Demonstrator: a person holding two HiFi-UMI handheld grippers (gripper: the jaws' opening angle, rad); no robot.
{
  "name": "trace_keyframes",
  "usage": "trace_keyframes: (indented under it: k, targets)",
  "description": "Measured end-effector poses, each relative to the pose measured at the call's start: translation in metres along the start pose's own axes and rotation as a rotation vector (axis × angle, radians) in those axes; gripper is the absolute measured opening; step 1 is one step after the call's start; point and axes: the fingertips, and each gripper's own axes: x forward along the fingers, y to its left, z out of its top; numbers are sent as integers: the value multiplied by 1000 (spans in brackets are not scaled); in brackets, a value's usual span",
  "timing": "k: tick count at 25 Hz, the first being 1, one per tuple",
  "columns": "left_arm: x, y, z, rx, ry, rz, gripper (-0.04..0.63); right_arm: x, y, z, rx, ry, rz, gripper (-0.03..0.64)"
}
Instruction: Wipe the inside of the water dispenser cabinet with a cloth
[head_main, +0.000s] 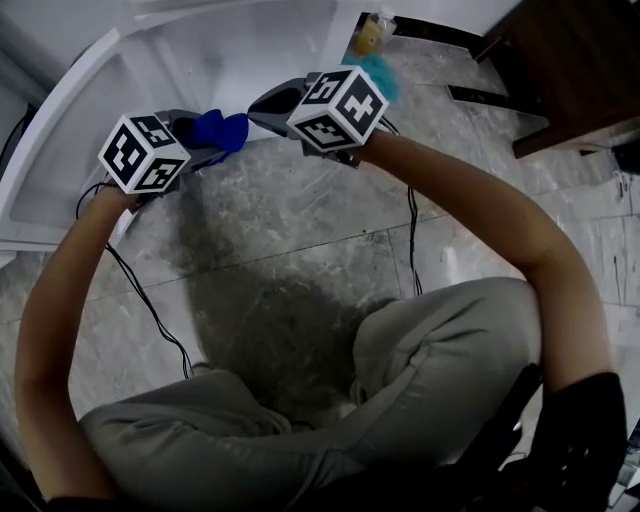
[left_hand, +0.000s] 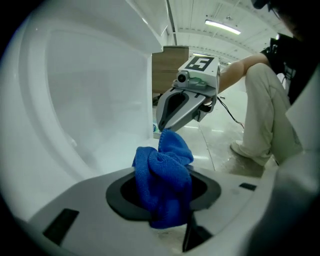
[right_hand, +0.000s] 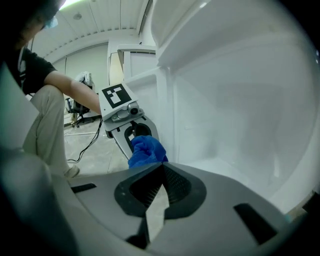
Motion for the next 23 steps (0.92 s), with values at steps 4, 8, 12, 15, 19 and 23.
trace_keyframes:
  k: [4,8,12,15,19,23]
  targets:
    - [4,-12,-4,22,7,-25,164,0,-2,-4,-10,24,-7,-2]
    - [7,-15,-3,34,20,-38,164,-2,-3,-3,-11,31,-9,-2]
    - [8,-19,-2,35,24,-51,164,-2,-1,-5,-24,45,-6,-2]
    - [9,-18,-1,27,17,-53,164,-2,0,-5,-37,52,-7,-2]
    - [9,-17,-2,-1,6,-52,164,1,1,-10,-42,77,-10,-2]
    - [8,-18,-6,-1,19,-58,164,4,3,-10,-42,82,-4,-2]
